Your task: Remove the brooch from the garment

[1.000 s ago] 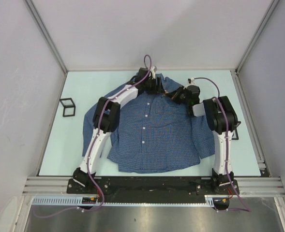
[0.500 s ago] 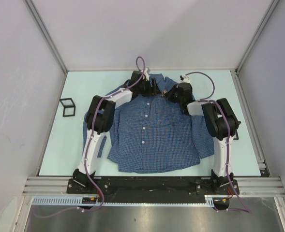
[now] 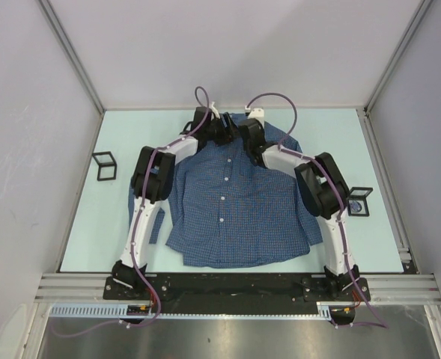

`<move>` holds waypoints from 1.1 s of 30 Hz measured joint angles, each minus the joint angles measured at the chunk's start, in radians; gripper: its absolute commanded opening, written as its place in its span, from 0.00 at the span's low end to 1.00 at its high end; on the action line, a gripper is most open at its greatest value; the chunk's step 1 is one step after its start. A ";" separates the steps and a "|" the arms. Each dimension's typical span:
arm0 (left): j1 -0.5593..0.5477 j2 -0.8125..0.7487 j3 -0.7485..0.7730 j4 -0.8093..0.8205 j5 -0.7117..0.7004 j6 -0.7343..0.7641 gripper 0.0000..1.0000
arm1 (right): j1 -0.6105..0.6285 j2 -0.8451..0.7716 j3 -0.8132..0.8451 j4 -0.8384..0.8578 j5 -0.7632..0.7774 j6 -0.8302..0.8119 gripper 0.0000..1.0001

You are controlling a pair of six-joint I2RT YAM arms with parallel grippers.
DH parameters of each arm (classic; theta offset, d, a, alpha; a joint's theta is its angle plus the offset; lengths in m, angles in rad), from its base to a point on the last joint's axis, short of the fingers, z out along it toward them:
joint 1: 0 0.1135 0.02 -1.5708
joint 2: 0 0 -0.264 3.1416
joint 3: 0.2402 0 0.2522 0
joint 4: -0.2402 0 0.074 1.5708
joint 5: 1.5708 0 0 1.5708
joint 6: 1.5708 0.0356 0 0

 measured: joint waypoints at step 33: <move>0.004 -0.724 -0.471 -0.068 0.072 0.081 0.72 | -0.096 -0.612 -0.244 -0.264 -0.314 -0.057 0.00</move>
